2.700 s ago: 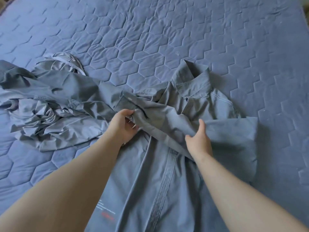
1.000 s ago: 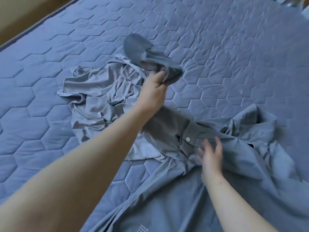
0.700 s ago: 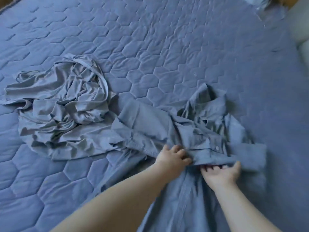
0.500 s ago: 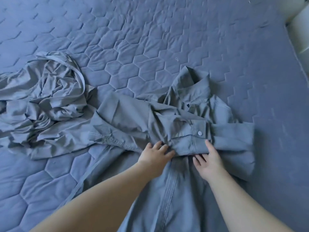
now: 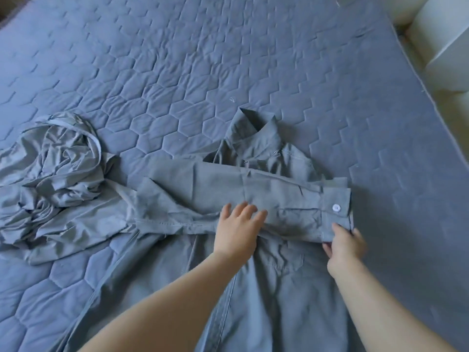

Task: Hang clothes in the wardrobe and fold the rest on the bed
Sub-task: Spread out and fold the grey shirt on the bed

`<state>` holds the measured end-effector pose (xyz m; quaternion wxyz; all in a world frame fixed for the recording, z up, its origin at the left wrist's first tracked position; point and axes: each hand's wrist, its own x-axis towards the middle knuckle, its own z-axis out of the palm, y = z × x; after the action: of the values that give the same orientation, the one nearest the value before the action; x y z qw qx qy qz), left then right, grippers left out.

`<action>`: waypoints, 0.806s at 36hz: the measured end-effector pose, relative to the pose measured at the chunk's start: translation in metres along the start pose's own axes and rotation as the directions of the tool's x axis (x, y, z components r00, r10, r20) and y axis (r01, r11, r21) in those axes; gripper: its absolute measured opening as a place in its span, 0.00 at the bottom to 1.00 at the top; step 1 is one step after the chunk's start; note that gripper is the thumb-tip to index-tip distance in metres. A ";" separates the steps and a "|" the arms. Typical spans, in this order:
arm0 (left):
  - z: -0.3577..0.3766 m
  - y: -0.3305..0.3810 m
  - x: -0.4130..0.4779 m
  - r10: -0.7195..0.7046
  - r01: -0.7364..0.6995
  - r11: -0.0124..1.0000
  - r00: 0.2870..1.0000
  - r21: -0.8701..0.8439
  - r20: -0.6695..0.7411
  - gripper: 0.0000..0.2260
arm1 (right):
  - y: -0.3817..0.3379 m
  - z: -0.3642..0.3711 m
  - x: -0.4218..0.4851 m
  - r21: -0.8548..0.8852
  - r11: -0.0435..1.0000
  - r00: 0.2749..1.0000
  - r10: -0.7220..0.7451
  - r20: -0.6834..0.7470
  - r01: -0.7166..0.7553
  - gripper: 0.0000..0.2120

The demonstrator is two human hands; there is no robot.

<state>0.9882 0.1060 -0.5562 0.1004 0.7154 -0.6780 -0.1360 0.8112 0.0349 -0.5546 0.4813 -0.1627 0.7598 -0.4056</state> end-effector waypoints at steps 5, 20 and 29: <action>0.023 0.002 -0.001 -0.029 -0.001 0.996 0.943 0.090 0.330 0.24 | 0.019 -0.018 0.024 -0.096 0.982 0.987 0.162 -0.009 -0.162 0.11; 0.016 -0.035 -0.086 -0.053 0.013 0.988 0.962 0.151 0.267 0.25 | 0.070 -0.051 -0.059 -0.784 0.333 0.847 -0.297 0.441 0.524 0.26; -0.006 -0.074 -0.188 -0.196 0.120 0.973 0.878 0.197 0.437 0.24 | 0.140 -0.105 -0.136 -0.818 -0.029 0.816 -0.051 0.575 0.575 0.30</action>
<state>1.0515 0.2980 -0.5642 -0.1310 0.7227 -0.6307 -0.2505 0.8068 0.2567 -0.5596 0.2639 -0.6912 0.6529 0.1626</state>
